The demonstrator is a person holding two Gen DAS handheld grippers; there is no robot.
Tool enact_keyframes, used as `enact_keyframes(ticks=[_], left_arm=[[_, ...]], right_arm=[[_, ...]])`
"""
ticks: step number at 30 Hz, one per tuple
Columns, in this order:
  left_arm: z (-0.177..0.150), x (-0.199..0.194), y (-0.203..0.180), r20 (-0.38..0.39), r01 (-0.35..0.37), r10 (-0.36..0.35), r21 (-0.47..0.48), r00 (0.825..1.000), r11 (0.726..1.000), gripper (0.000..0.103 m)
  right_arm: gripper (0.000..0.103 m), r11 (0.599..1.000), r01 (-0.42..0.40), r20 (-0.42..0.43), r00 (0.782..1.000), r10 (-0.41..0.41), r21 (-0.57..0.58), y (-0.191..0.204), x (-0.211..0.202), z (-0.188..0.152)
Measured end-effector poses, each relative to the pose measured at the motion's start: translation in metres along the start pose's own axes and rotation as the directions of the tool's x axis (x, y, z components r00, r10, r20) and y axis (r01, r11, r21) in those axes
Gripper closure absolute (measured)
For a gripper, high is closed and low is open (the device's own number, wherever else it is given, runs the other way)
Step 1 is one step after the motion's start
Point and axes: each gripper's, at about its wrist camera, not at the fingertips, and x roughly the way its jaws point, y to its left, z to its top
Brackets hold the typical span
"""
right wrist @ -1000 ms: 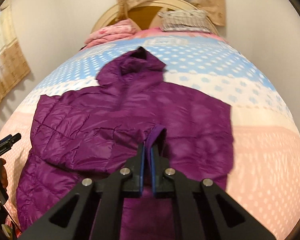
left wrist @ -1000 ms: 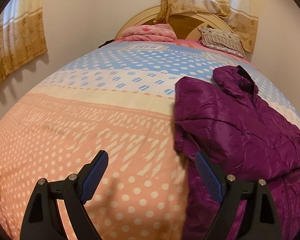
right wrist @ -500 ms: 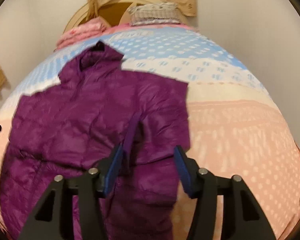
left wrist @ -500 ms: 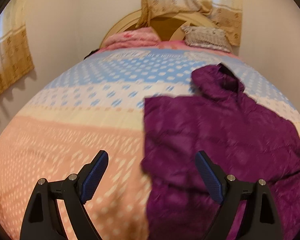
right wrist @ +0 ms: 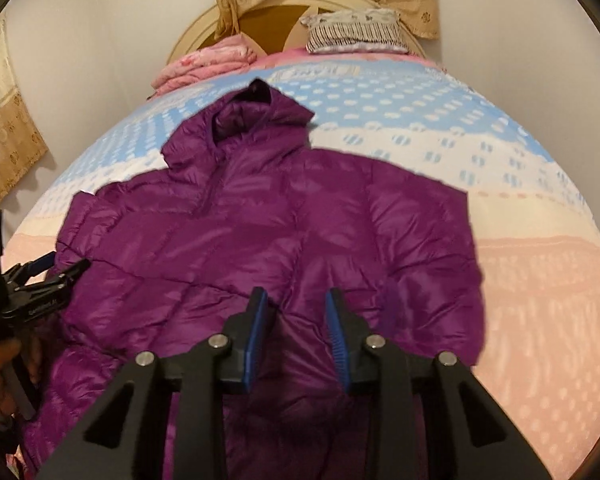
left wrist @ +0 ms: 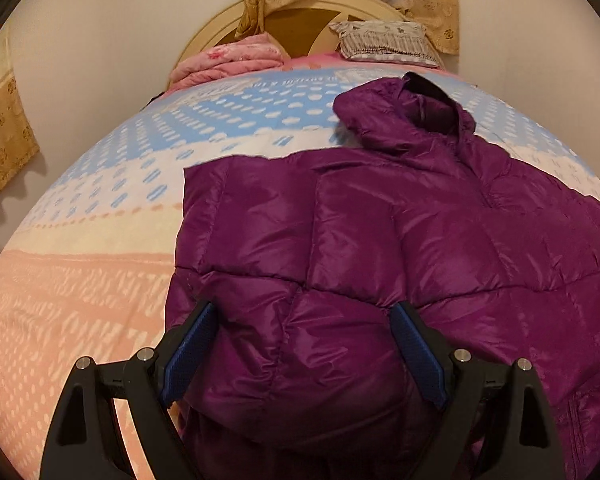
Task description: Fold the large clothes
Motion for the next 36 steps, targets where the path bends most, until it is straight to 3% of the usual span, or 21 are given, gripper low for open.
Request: enact_keyframes(ticks=[12, 36], left_arm=[[-0.004, 0.021, 0.014, -0.069, 0.045, -0.050, -0.079, 0.996, 0.996, 0.001], [-0.004, 0.029, 0.016, -0.095, 0.058, -0.067, -0.097, 0.993, 0.994, 0.001]], right_arm=[[0.074, 0.999, 0.006, 0.012, 1.000, -0.007, 0.035, -0.010, 0.007, -0.025], [0.074, 0.999, 0.039, 0.012, 0.999, -0.039, 0.019, -0.006, 0.011, -0.029]])
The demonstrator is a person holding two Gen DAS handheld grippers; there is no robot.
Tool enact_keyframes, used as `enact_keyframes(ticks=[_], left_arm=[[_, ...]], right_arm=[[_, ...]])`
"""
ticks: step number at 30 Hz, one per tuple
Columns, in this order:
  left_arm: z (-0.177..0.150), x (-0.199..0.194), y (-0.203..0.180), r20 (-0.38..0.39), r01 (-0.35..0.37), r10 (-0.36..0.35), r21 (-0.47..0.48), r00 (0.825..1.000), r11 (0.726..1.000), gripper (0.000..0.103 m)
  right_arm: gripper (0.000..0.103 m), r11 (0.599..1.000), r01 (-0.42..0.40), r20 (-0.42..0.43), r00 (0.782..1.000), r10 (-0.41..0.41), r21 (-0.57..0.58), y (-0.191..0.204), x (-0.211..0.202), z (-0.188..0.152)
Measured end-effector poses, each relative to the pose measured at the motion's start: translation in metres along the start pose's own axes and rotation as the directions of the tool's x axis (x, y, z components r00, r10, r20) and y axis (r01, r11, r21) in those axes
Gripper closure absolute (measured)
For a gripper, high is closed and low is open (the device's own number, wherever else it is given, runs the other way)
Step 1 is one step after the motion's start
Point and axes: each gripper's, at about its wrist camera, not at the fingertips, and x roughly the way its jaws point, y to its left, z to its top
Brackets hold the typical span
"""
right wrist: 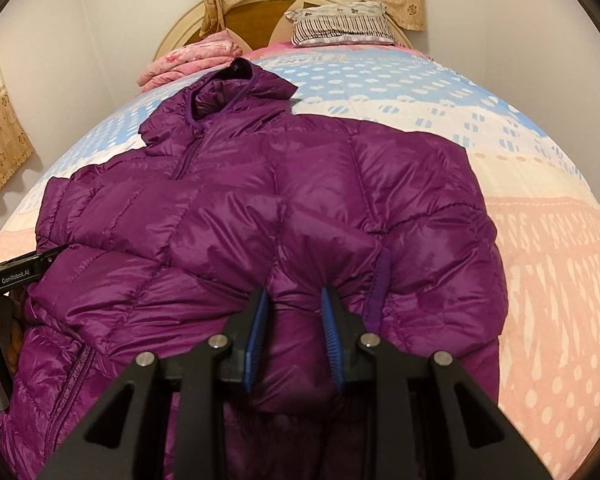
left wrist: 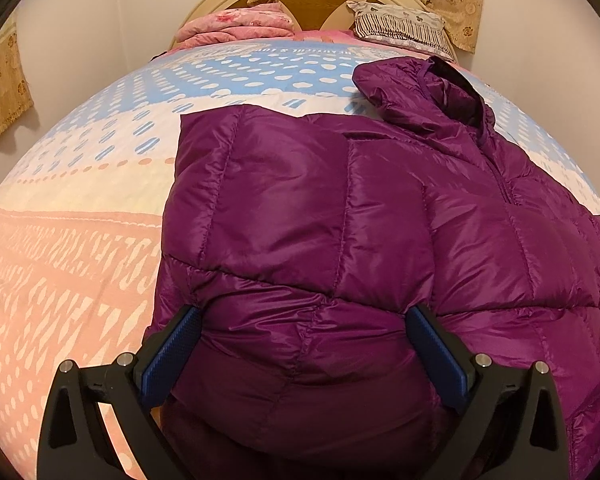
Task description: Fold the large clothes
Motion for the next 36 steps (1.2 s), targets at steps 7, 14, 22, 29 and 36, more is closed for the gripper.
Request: enact_keyframes(ticks=[7, 14, 22, 29, 36], left_arm=[[0.000, 0.000, 0.000, 0.002, -0.007, 0.007, 0.006, 1.000, 1.000, 0.001], [0.001, -0.007, 0.003, -0.014, 0.013, -0.013, 0.002, 1.000, 1.000, 0.001], [0.035, -0.058, 0.000, 0.019, 0.054, -0.056, 0.111, 0.998, 0.992, 0.001], [0.123, -0.047, -0.016, 0.048, 0.098, -0.107, 0.159, 0.993, 0.982, 0.001], [0.205, 0.043, -0.021, -0.011, 0.156, -0.156, -0.014, 0.988, 0.988, 0.001]], right_arm=[[0.074, 1.000, -0.003, 0.001, 1.000, 0.003, 0.004, 0.001, 0.000, 0.000], [0.072, 1.000, -0.008, -0.021, 1.000, 0.008, -0.005, 0.000, 0.002, 0.003], [0.042, 0.984, -0.152, -0.084, 0.986, 0.145, -0.093, -0.002, -0.019, 0.024], [0.032, 0.975, -0.141, -0.031, 0.990, 0.137, -0.170, -0.002, -0.022, 0.106], [0.031, 0.992, -0.116, -0.048, 0.992, 0.114, -0.041, -0.019, 0.053, 0.193]])
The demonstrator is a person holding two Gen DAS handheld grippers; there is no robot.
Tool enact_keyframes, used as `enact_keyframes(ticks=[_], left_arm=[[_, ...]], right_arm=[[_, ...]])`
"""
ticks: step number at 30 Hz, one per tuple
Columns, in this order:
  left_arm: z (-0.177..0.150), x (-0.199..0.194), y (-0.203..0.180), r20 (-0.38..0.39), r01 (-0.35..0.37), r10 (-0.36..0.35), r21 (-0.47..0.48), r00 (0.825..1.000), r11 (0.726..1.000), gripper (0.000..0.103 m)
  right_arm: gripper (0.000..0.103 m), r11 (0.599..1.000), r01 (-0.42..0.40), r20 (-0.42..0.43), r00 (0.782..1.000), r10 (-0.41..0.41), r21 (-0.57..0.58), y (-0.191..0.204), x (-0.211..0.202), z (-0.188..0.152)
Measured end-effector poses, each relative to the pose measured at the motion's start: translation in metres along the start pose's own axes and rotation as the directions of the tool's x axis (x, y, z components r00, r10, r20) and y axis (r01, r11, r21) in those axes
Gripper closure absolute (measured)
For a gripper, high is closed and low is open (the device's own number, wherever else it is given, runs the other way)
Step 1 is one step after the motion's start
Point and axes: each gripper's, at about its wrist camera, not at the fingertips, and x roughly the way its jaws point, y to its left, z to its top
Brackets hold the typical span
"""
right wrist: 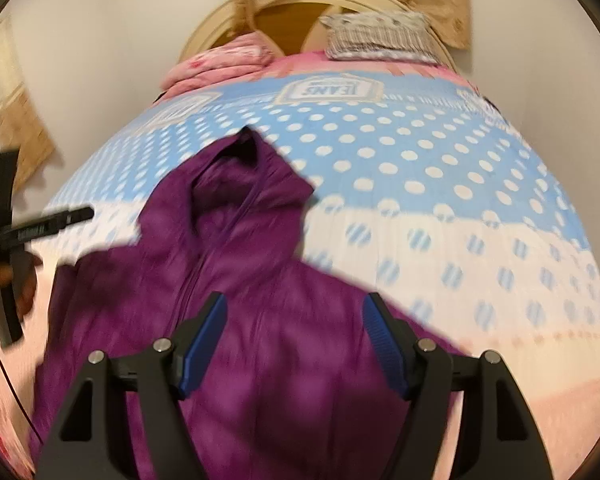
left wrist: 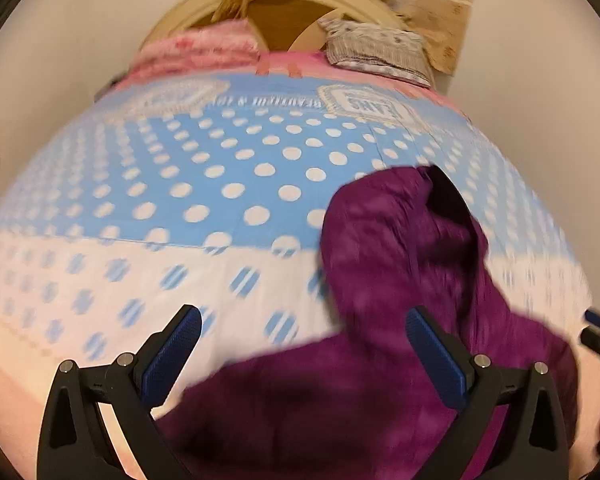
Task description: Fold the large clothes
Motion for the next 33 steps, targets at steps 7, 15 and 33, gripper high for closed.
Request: enact_keyframes(ticks=[7, 15, 33], left_arm=[[0.041, 0.053, -0.010, -0.025, -0.009, 0.009, -0.003, 1.000, 1.000, 0.001], [0.050, 0.096, 0.001, -0.063, 0.027, -0.030, -0.052, 0.998, 0.998, 0.001], [0.039, 0.083, -0.031, -0.043, 0.164, -0.160, 0.088, 0.986, 0.983, 0.100]], right_arm=[[0.031, 0.999, 0.046, -0.036, 0.998, -0.047, -0.010, 0.000, 0.059, 0.054], [0.030, 0.998, 0.006, -0.052, 0.999, -0.002, 0.069, -0.007, 0.108, 0.085], [0.094, 0.999, -0.034, -0.030, 0.999, 0.033, -0.016, 0.008, 0.103, 0.068]])
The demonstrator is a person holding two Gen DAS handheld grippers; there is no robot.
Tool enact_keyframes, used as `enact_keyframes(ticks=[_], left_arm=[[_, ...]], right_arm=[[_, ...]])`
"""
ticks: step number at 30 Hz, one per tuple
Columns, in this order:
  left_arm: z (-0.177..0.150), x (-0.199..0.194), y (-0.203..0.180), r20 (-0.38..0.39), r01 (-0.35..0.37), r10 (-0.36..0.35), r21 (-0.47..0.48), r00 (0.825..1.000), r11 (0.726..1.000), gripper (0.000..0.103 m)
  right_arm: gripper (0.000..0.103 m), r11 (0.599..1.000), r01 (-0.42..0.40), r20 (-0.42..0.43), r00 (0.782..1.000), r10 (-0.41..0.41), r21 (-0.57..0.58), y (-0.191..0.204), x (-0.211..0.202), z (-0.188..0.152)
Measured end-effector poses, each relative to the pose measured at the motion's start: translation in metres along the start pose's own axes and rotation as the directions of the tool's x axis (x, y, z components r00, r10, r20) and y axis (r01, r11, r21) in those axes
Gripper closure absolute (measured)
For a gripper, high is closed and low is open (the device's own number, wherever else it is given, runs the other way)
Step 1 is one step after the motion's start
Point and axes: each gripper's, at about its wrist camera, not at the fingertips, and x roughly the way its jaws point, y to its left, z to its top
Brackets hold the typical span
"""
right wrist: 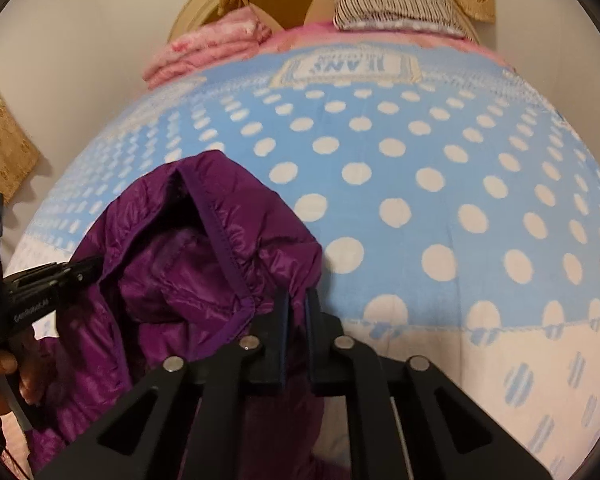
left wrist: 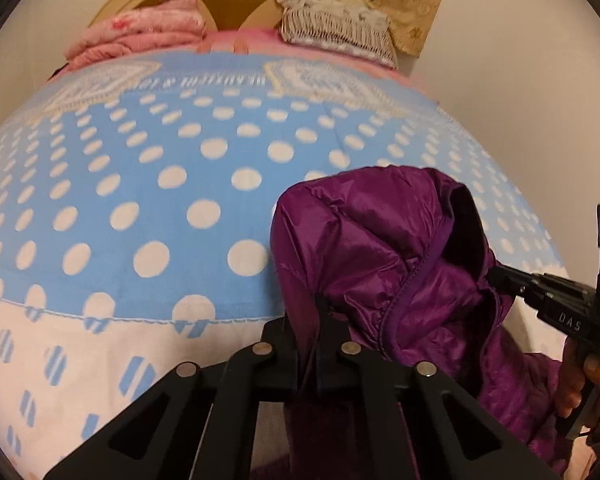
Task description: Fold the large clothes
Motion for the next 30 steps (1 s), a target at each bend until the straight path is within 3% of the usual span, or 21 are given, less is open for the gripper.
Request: enact_keyframes(ticks=[6, 10, 11, 14, 15, 17, 20, 23, 24, 26, 27, 28, 30], left_arm=[[-0.010, -0.053, -0.020, 0.138, -0.008, -0.004, 0.086, 0.990, 0.996, 0.100], [-0.032, -0.094, -0.034, 0.299, -0.022, -0.024, 0.151, 0.954, 0.988, 0.100], [-0.043, -0.107, -0.039, 0.345, -0.039, -0.022, 0.168, 0.938, 0.985, 0.100], [-0.077, -0.130, -0.049, 0.432, -0.055, -0.051, 0.229, 0.901, 0.972, 0.100], [-0.086, -0.133, -0.053, 0.441, -0.078, -0.044, 0.255, 0.896, 0.964, 0.099], [-0.111, -0.135, -0.059, 0.434, -0.113, -0.038, 0.317, 0.900, 0.942, 0.099], [-0.136, -0.134, -0.060, 0.387, -0.127, -0.037, 0.390, 0.922, 0.912, 0.097], [-0.159, -0.130, -0.055, 0.316, -0.134, -0.017, 0.451, 0.949, 0.882, 0.094], [-0.165, -0.131, -0.054, 0.293, -0.129, -0.013, 0.460, 0.956, 0.879, 0.089], [-0.179, -0.132, -0.050, 0.241, -0.119, -0.001, 0.482, 0.970, 0.868, 0.067], [-0.184, -0.134, -0.046, 0.236, -0.136, 0.021, 0.483, 0.971, 0.865, 0.046], [-0.188, -0.139, -0.040, 0.253, -0.152, 0.031, 0.476, 0.967, 0.866, 0.032], [-0.193, -0.148, -0.031, 0.275, -0.169, 0.046, 0.443, 0.960, 0.881, 0.026]], right_arm=[[0.094, 0.998, 0.027, 0.148, 0.989, -0.018, -0.064, 0.013, -0.057, -0.018], [0.094, 0.990, 0.067, 0.271, 0.962, -0.031, -0.126, 0.021, -0.097, -0.046], [0.094, 0.988, 0.075, 0.287, 0.957, -0.034, -0.134, 0.025, -0.099, -0.049], [0.094, 0.983, 0.076, 0.336, 0.942, -0.017, -0.164, 0.029, -0.115, -0.071], [0.094, 0.981, 0.077, 0.345, 0.938, -0.011, -0.178, 0.030, -0.120, -0.080], [0.093, 0.980, 0.069, 0.340, 0.940, -0.002, -0.185, 0.026, -0.124, -0.090], [0.093, 0.983, 0.032, 0.270, 0.963, 0.019, -0.183, 0.013, -0.124, -0.104], [0.092, 0.983, 0.050, 0.229, 0.973, -0.009, -0.174, 0.000, -0.128, -0.119], [0.091, 0.987, 0.041, 0.211, 0.977, -0.007, -0.157, -0.005, -0.130, -0.122], [0.086, 0.988, 0.061, 0.192, 0.981, -0.032, -0.145, -0.013, -0.134, -0.128], [0.082, 0.988, 0.064, 0.185, 0.982, -0.037, -0.141, -0.016, -0.137, -0.133], [0.078, 0.990, 0.057, 0.175, 0.984, -0.034, -0.129, -0.019, -0.139, -0.135], [0.068, 0.993, 0.051, 0.161, 0.986, -0.033, -0.111, -0.020, -0.143, -0.136]])
